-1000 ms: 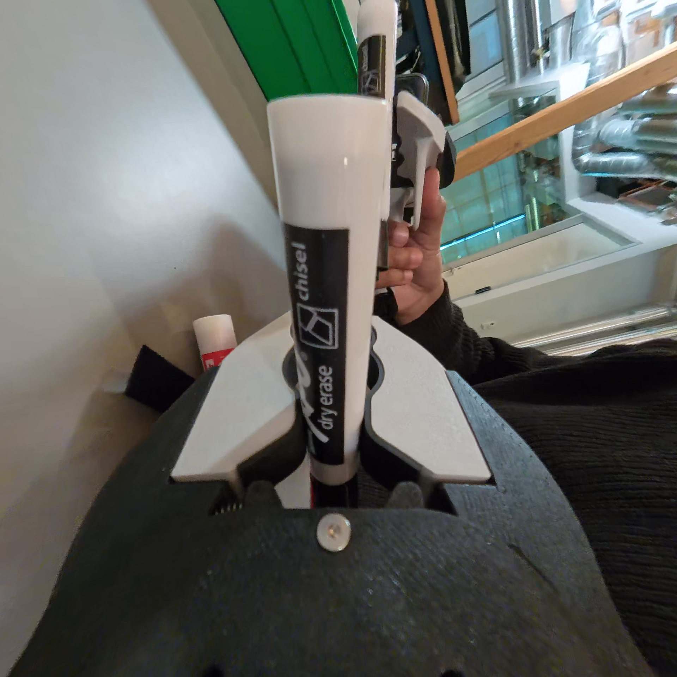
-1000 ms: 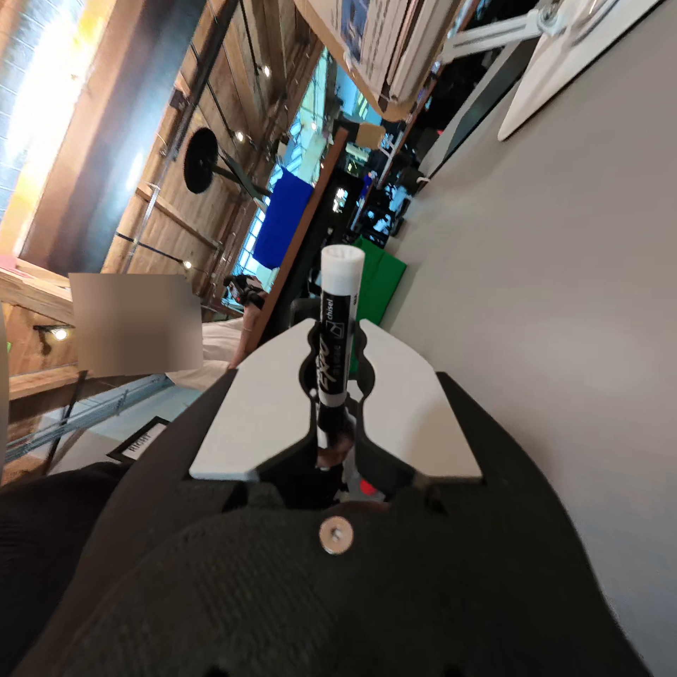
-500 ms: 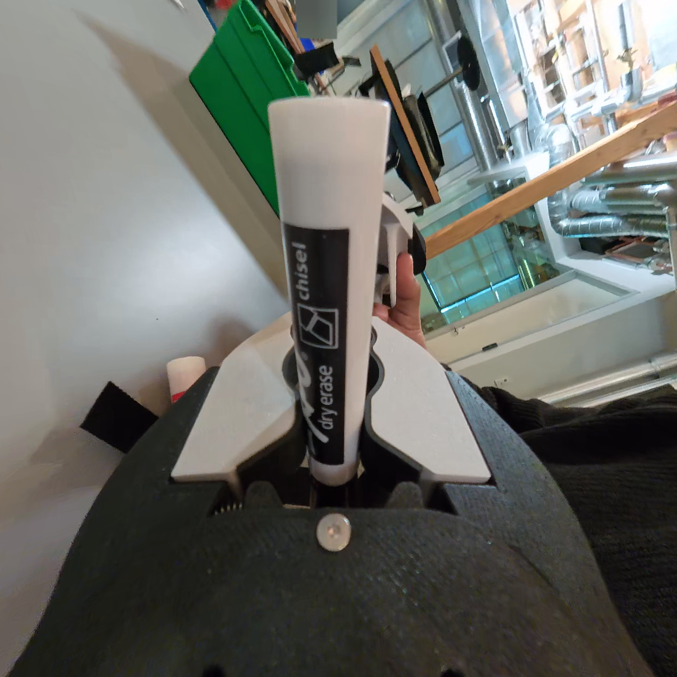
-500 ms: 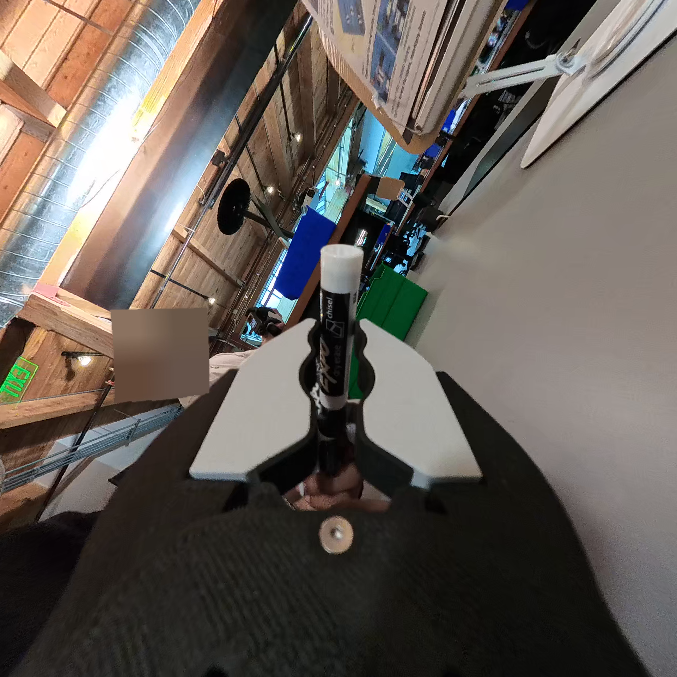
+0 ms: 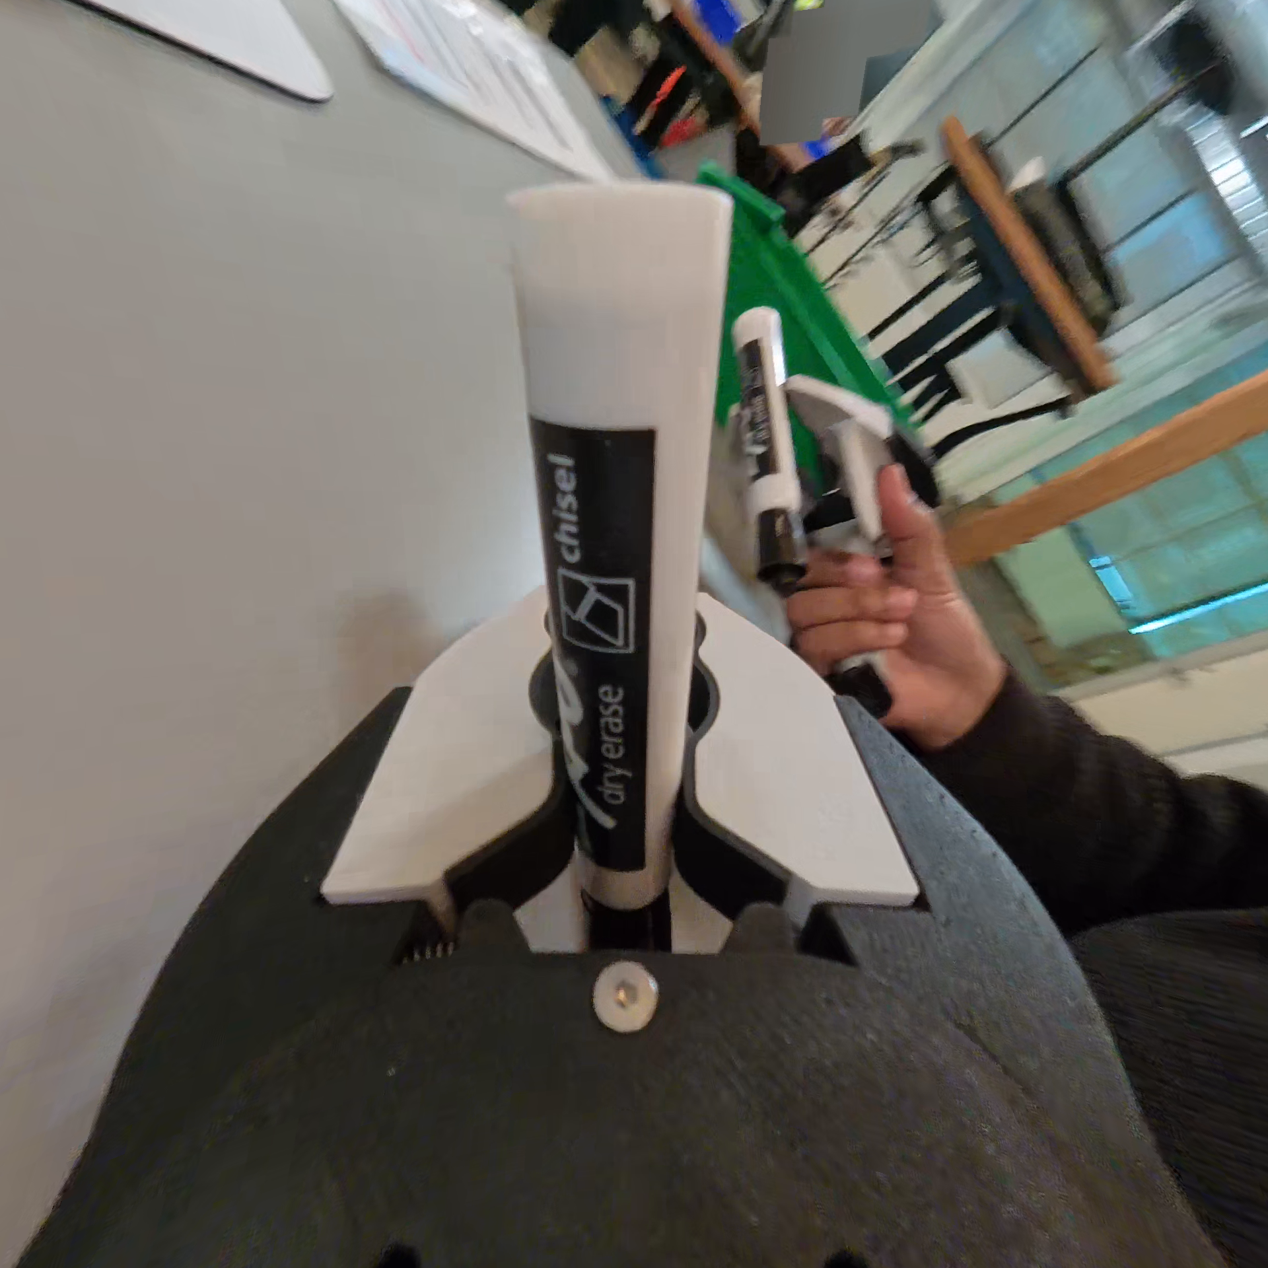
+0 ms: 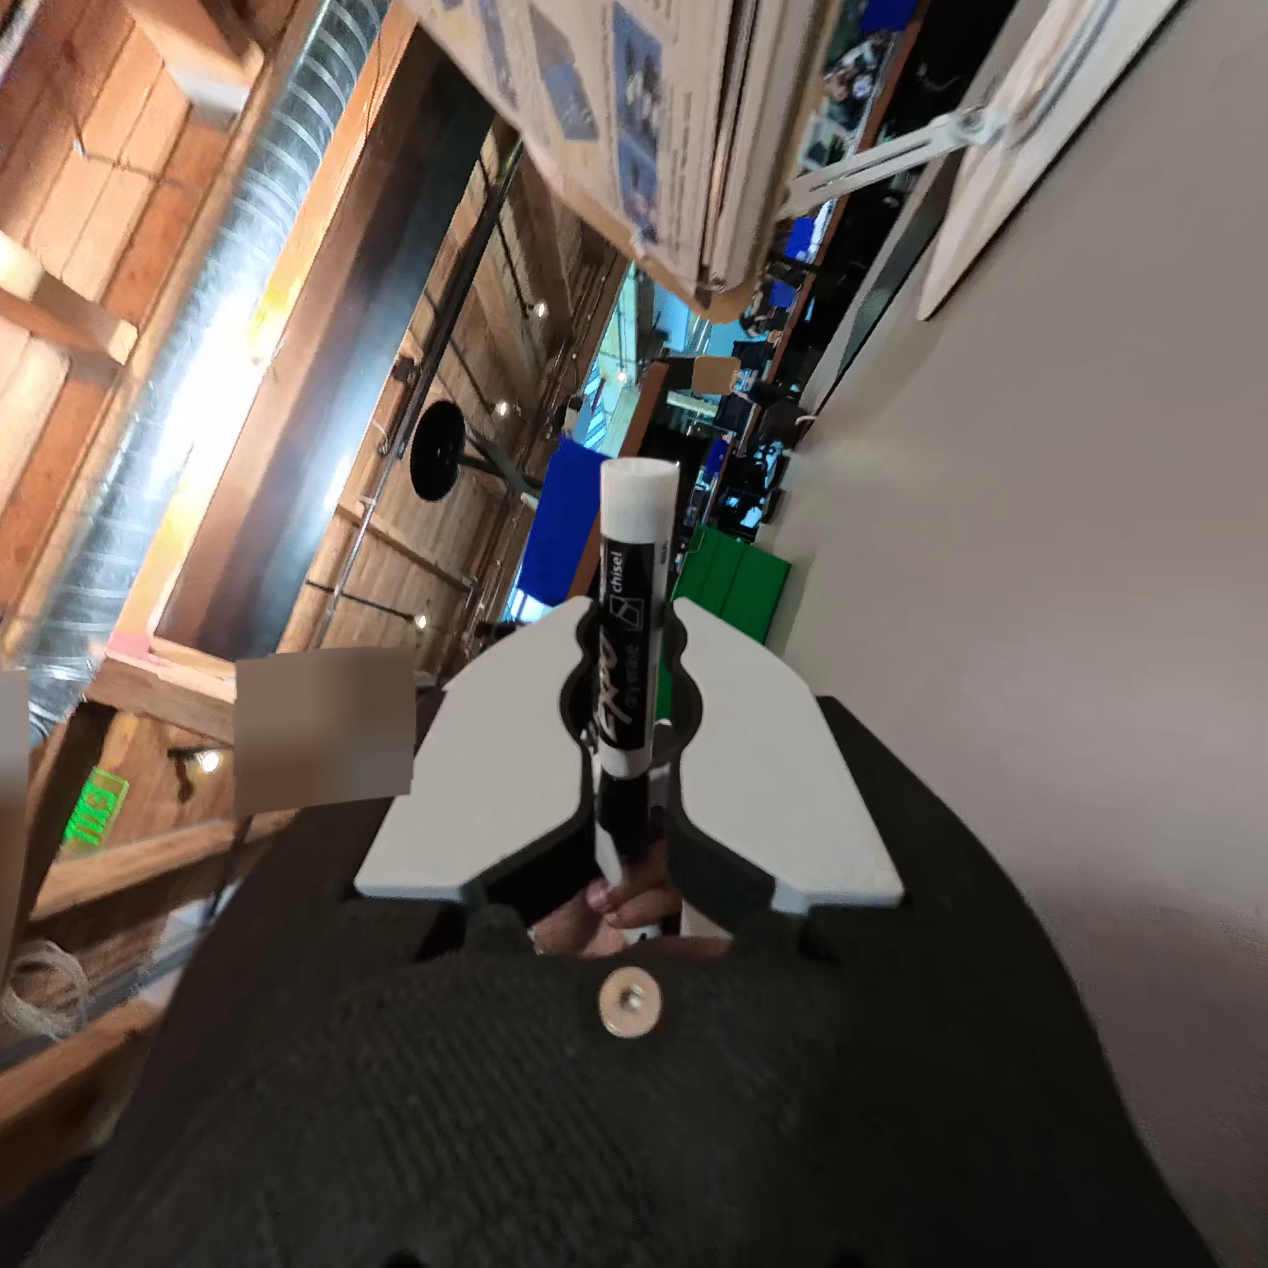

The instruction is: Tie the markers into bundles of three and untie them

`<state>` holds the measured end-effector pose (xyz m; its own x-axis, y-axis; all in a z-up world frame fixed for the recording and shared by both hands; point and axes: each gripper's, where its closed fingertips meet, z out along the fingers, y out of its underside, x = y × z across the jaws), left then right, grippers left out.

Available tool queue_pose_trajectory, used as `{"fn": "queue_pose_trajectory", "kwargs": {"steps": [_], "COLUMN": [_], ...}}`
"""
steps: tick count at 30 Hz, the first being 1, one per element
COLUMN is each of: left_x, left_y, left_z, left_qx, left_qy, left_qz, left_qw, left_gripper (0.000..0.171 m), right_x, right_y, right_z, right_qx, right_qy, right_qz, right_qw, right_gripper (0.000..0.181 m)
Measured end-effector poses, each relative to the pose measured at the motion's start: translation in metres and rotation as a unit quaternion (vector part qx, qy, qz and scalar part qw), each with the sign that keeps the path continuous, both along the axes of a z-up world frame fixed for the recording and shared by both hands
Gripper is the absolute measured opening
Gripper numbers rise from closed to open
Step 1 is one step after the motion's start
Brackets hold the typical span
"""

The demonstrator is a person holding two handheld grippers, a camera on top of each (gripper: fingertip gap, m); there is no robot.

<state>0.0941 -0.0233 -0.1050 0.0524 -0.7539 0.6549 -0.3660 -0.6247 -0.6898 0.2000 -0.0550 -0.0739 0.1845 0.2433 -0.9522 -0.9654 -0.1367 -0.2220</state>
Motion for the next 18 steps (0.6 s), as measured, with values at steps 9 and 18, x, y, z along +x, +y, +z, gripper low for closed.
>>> {"fn": "queue_pose_trajectory", "kwargs": {"steps": [9,18], "left_x": [-0.041,-0.037], "left_y": [0.022,0.028], "left_z": [-0.074,-0.077], "left_qx": [0.154,0.158], "left_qy": [0.258,0.265], "left_qz": [-0.047,-0.044], "left_qw": [0.953,0.95], "left_gripper": [0.033,0.033], "right_x": [0.005,0.014], "right_y": [0.011,0.008], "right_z": [-0.051,-0.078], "right_qx": [-0.15,-0.213], "right_qy": [-0.097,-0.152], "right_qz": [0.012,0.0], "right_qw": [0.984,0.965], "right_gripper": [0.017,0.018]}}
